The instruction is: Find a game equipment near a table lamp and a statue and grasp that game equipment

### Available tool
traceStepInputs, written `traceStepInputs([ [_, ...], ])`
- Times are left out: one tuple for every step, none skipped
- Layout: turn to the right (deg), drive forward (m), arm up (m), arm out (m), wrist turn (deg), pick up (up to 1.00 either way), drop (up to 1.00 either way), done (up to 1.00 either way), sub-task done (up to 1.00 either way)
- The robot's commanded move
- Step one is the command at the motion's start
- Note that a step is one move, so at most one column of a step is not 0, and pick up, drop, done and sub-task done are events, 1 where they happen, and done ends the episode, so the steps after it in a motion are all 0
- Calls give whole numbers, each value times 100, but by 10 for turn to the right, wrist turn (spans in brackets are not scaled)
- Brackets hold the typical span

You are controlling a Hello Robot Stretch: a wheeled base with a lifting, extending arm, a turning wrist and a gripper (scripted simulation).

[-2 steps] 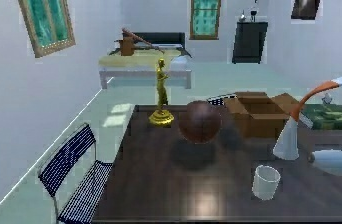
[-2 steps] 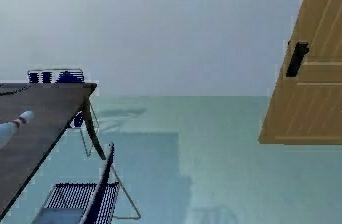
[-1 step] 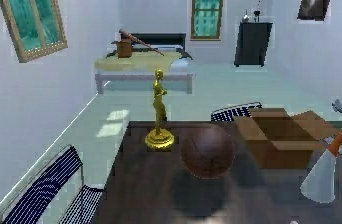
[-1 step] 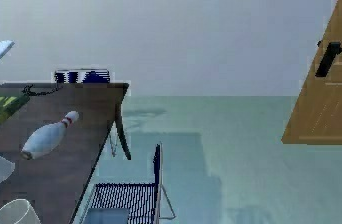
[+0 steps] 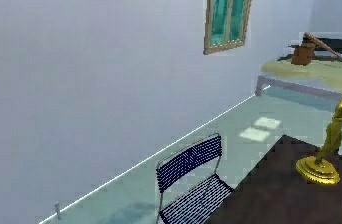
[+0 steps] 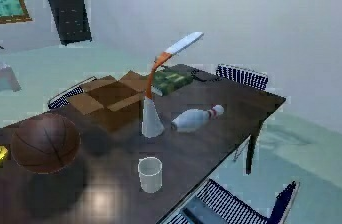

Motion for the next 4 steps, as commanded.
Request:
traceStepInputs([
  [-300,0,0,0,0,0,0,0,0],
  [0,0,50,0,0,0,0,0,0],
  [0,0,38,0,0,0,0,0,0],
  [0,0,0,34,0,0,0,0,0],
])
